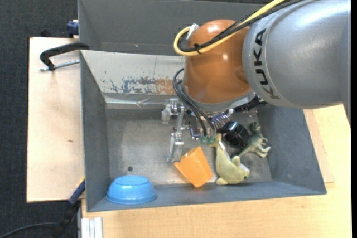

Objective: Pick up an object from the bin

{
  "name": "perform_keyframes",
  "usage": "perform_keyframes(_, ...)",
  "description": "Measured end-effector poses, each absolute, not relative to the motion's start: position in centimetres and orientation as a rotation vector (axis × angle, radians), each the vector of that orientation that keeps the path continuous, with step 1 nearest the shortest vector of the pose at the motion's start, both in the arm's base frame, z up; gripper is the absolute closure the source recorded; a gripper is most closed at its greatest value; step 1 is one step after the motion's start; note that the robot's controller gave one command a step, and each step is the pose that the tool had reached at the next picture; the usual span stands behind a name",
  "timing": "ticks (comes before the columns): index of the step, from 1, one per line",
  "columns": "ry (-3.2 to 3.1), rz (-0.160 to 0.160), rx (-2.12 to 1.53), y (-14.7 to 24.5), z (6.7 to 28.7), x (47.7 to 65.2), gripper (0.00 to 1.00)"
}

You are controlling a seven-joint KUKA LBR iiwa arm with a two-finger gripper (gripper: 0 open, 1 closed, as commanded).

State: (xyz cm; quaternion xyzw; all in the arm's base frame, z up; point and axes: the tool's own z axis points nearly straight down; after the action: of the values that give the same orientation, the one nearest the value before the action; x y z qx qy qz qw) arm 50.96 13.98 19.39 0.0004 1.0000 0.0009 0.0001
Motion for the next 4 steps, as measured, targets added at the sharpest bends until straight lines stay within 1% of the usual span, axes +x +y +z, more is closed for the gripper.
perform_keyframes(1,3.140,-0.003,0.191,5.1,9.8,50.9,0.00)
perform_keyframes(2,3.133,0.001,-0.183,4.3,12.8,49.7,0.00)
perform_keyframes(3,3.134,0.002,-0.183,4.3,12.7,49.6,1.00)
perform_keyframes(4,3.134,0.002,-0.183,4.3,12.7,49.6,0.00)
